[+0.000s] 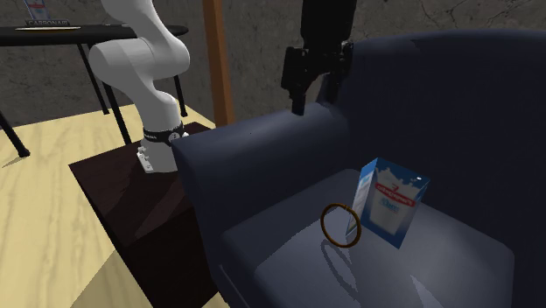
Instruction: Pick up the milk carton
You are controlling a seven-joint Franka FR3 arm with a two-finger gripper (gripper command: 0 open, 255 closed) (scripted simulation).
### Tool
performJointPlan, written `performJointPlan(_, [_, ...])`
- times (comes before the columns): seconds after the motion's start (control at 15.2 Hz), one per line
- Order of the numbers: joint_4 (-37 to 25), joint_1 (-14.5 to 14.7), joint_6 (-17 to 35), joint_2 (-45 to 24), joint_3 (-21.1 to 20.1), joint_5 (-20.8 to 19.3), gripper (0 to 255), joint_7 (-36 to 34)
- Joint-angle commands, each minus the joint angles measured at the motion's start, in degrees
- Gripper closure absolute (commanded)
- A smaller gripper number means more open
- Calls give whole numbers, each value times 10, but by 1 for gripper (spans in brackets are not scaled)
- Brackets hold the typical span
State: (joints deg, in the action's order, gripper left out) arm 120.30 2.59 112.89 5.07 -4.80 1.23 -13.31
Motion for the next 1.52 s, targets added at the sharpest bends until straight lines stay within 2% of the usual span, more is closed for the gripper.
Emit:
performJointPlan(0.0, [-36,1,9,-48,-3,-6,0,-4])
performJointPlan(0.46, [-190,15,8,-216,-9,-28,0,-22])
performJointPlan(0.92, [-383,34,-30,-384,-8,-48,0,-32])
performJointPlan(1.45, [-359,35,16,-406,-7,-50,0,-34])
